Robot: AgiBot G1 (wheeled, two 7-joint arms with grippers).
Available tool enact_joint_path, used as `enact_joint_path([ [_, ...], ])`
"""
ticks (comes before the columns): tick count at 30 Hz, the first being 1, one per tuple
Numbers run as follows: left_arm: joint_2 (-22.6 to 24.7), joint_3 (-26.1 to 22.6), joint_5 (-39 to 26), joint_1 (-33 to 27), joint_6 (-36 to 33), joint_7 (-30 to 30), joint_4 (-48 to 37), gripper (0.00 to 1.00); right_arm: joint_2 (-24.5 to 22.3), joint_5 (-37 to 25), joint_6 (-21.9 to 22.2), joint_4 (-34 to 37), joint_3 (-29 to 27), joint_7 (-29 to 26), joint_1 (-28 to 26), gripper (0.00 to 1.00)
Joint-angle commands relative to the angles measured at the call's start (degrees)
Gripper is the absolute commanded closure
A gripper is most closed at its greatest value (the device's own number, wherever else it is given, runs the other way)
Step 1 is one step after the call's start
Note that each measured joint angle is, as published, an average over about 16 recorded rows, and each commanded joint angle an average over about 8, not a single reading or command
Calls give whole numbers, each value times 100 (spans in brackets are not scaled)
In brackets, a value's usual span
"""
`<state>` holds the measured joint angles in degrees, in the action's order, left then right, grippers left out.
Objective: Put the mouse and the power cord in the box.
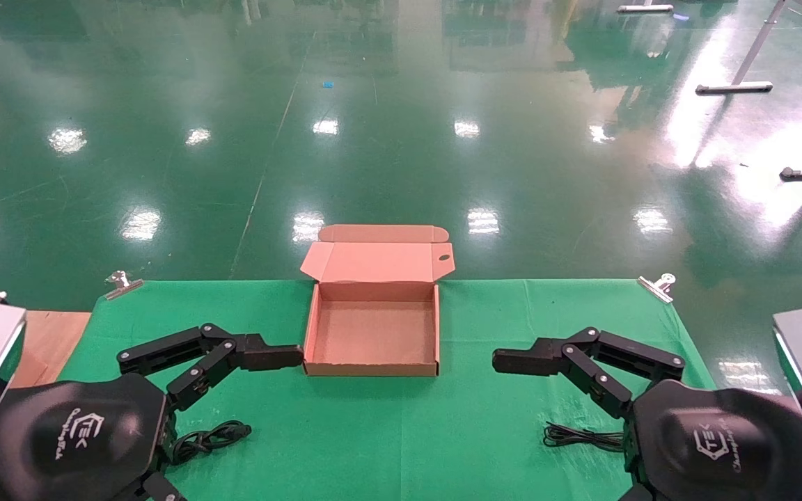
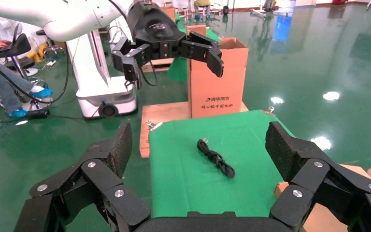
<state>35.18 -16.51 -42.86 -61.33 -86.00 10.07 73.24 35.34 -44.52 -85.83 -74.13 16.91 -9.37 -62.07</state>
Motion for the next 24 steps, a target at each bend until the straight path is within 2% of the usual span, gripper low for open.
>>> enact_joint_path([
  [1,4,5,19,9,-4,-4,8,0,0,-12,-2,-23,3,12,0,0],
  [10,154,-403,-899,-108,-150,-382,-383,0,218,-1343,-49,54,474,665,-293,0],
  [16,442,-868,-1960,-534,-191,-717,-929,0,491,-2523,137,426,866,1244,-566,0],
  [24,1035,-1541,-3516,-1285,-56,-1486,-2239,0,1016,-4338,620,1218,1475,2150,-1161,0],
])
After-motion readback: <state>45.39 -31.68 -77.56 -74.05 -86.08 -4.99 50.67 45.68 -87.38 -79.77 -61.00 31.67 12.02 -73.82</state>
